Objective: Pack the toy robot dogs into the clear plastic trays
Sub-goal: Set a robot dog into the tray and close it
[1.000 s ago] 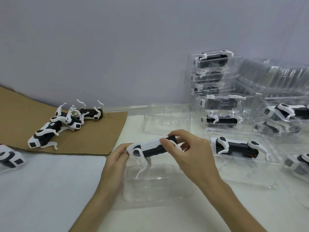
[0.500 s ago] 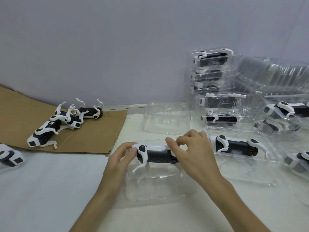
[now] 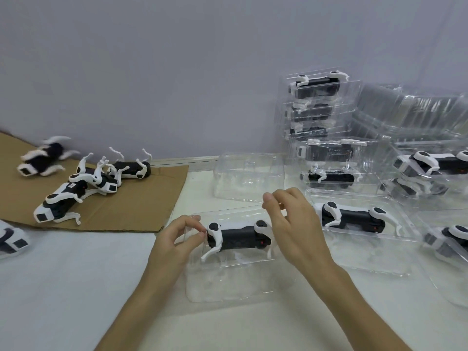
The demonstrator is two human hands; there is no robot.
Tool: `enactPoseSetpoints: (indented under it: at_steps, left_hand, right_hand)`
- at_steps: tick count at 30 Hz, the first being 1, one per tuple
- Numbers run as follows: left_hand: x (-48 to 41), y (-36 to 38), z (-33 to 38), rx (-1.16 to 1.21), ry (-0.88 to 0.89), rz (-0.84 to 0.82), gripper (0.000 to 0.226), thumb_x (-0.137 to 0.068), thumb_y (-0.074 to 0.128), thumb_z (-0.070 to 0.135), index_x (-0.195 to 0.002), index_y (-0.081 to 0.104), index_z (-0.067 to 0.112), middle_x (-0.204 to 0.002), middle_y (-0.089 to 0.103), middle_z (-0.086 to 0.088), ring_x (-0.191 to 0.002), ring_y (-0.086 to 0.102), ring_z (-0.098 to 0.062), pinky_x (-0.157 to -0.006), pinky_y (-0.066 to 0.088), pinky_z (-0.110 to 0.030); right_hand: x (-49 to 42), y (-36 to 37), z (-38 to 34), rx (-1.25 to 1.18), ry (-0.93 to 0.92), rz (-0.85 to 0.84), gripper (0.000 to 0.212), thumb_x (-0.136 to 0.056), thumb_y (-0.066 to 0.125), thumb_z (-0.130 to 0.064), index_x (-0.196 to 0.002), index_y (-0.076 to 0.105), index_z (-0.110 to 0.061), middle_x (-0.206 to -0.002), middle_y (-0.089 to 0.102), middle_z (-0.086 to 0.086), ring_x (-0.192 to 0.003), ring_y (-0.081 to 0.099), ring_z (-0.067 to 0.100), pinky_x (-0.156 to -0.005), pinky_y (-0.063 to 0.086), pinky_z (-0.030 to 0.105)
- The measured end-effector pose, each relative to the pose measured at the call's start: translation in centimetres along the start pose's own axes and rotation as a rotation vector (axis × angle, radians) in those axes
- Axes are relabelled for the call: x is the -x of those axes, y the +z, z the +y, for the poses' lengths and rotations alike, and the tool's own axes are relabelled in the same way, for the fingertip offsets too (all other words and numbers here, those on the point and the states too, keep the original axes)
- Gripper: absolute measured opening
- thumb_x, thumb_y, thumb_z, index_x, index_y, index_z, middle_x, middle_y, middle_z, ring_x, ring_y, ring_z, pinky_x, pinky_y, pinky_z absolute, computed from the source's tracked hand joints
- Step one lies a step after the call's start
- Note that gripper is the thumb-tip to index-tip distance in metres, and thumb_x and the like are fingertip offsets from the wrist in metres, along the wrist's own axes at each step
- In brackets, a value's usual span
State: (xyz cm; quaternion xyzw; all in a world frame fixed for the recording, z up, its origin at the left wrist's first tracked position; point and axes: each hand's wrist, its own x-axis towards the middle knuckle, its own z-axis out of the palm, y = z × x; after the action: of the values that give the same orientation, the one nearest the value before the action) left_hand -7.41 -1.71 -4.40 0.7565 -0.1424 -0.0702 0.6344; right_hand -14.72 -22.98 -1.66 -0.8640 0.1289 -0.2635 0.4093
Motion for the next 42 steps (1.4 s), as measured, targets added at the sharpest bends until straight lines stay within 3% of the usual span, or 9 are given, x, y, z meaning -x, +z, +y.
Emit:
enactPoseSetpoints:
  at_steps: [6,11,17,23,28,31,34,38,42]
  left_hand:
    - [-0.2,-1.3,0.3,0.022,-0.058,0.065,0.014,-0.087,0.073,0.019,-0.094,0.076,0.031,-0.111,0.072,0.009,-0.114,0.062,-0.013,-0.100,0.042,-0.035]
    - [-0.1,-2.2,0.8,0.176,-0.135,-0.021,0.055,-0.086,0.073,0.016,-0.131,0.062,0.046,-0.134,0.061,0.017,-0.129,0.052,-0.002,-0.105,0.039,-0.028]
    - [0.0,-1.8,0.8,0.097,-0.160,-0.122,0.081,-0.080,0.077,0.003,-0.145,0.045,0.040,-0.147,0.049,0.011,-0.141,0.039,-0.007,-0.092,0.040,-0.018]
    - [0.1,-1.8,1.1,0.117,-0.173,-0.090,0.080,-0.068,0.078,0.057,-0.141,0.048,0.044,-0.151,0.045,0.013,-0.144,0.034,-0.005,-0.119,0.028,-0.035]
    - [0.1,-1.9,0.7,0.126,-0.197,-0.170,0.123,-0.041,0.084,0.060,-0.152,0.034,0.038,-0.150,0.045,0.020,-0.139,0.039,-0.003,-0.111,0.031,-0.030]
    - [0.1,-2.1,0.7,0.129,-0.187,-0.171,0.113,-0.041,0.087,0.053,-0.144,0.044,0.039,-0.142,0.050,0.025,-0.136,0.043,0.000,-0.108,0.034,-0.027]
    - [0.3,-2.1,1.1,0.131,-0.146,-0.149,0.093,-0.050,0.090,0.045,-0.135,0.050,0.045,-0.131,0.056,0.034,-0.128,0.049,0.007,-0.100,0.040,-0.022]
    - [0.5,-2.2,1.3,0.160,-0.112,-0.121,0.089,-0.061,0.089,0.033,-0.137,0.047,0.051,-0.128,0.065,0.023,-0.115,0.065,-0.005,-0.094,0.051,-0.032]
    - [0.4,-2.5,1.5,0.249,-0.170,-0.232,0.075,-0.070,0.085,0.030,-0.137,0.052,0.035,-0.120,0.073,-0.001,-0.106,0.072,-0.021,-0.076,0.059,-0.028]
  right_hand:
    - [-0.3,-0.2,-0.1,-0.255,0.019,-0.161,0.012,-0.094,0.062,-0.026,-0.101,0.065,-0.035,-0.117,0.057,-0.019,-0.111,0.051,-0.014,-0.084,0.038,0.004]
    - [0.1,0.7,0.8,-0.139,0.099,-0.460,0.068,-0.078,0.067,-0.049,-0.139,0.037,-0.049,-0.140,0.031,-0.032,-0.114,0.034,-0.027,-0.095,0.033,0.017]
    - [-0.2,1.1,1.2,-0.197,0.226,-0.338,0.062,-0.090,0.071,-0.043,-0.142,0.039,-0.042,-0.140,0.041,-0.015,-0.132,0.044,0.004,-0.105,0.042,0.032]
    - [-0.3,1.4,1.3,-0.236,0.379,-0.340,0.055,-0.090,0.066,-0.051,-0.138,0.048,-0.032,-0.131,0.048,-0.016,-0.125,0.051,0.010,-0.096,0.041,0.029]
    - [-0.6,1.6,1.4,-0.314,0.422,-0.359,0.033,-0.100,0.051,-0.041,-0.084,0.058,-0.013,-0.066,0.055,-0.022,-0.068,0.052,0.003,-0.070,0.038,0.025]
    - [-0.6,1.2,1.1,-0.392,0.408,-0.401,0.025,-0.102,0.051,-0.041,-0.086,0.061,-0.024,-0.066,0.057,-0.029,-0.072,0.055,-0.002,-0.075,0.040,0.022]
    - [-0.8,0.4,1.2,-0.520,0.400,-0.469,0.032,-0.094,0.060,-0.051,-0.126,0.059,-0.051,-0.107,0.063,-0.040,-0.111,0.056,-0.008,-0.100,0.041,0.025]
    - [-0.9,0.1,1.3,-0.613,0.288,-0.436,0.064,-0.077,0.078,-0.047,-0.135,0.051,-0.054,-0.124,0.069,-0.011,-0.114,0.066,0.008,-0.084,0.049,0.024]
    - [-0.8,0.5,1.0,-0.659,0.207,-0.291,0.068,-0.067,0.087,-0.039,-0.125,0.056,-0.058,-0.129,0.061,-0.005,-0.101,0.070,0.010,-0.082,0.049,0.024]
